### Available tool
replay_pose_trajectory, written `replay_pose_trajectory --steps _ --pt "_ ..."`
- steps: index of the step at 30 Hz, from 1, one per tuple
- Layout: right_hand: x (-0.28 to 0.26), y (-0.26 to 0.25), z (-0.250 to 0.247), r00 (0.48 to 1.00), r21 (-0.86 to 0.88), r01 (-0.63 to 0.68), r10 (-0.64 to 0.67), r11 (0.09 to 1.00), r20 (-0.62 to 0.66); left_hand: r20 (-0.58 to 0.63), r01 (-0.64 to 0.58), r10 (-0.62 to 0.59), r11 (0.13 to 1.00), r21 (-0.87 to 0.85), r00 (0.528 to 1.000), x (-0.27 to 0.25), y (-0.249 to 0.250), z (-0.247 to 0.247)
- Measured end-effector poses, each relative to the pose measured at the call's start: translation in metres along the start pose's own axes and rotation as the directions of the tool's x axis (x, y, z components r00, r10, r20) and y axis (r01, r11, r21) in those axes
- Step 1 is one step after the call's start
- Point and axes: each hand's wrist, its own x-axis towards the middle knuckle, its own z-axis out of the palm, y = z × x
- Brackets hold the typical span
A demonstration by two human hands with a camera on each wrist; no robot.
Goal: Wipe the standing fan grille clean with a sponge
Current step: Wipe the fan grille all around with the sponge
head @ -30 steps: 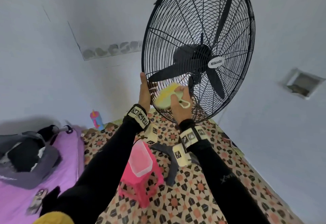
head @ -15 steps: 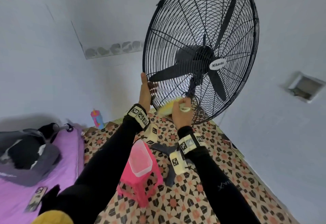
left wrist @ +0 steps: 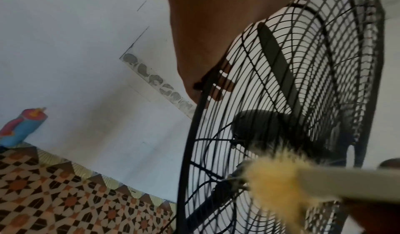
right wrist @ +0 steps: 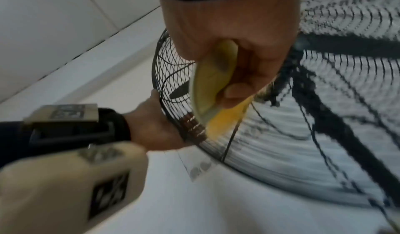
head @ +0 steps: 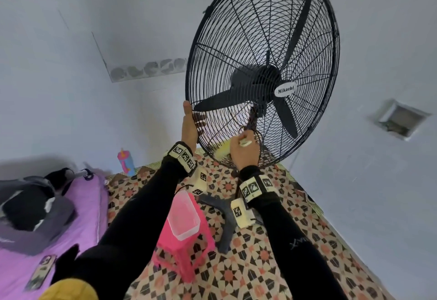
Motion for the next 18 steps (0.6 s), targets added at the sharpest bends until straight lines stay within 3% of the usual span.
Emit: replay_pose_trajectory --steps 3,7,14,16,18 --pt "0.015 -0.018 -0.012 0.999 0.148 0.032 -0.036 0.988 0.019 0.0 -0.009 0.009 1.0 -0.016 1.0 0.008 -0.009 0.001" --pt "0.029 -0.063 -0.016 0.971 0.359 0.237 -0.229 0.903 -0.063 -0.103 -0.07 0.076 0.995 0.068 0.992 -0.004 0.006 0.009" --pt "0.009 0.011 -0.012 0.998 0.325 -0.054 0.063 0.944 -0.016 -0.099 -0.042 0.045 0.999 0.032 0.994 0.017 -0.018 0.007" --pt "0.013 0.007 -0.02 0.999 0.301 -0.048 0.049 0.952 0.004 -0.124 -0.016 0.022 0.998 0.053 0.992 0.028 -0.027 0.006" --pt "0.025 -0.013 -0.026 0.999 0.299 0.037 -0.046 0.954 0.023 -0.148 -0.01 0.015 0.999 0.035 0.989 0.039 -0.039 0.006"
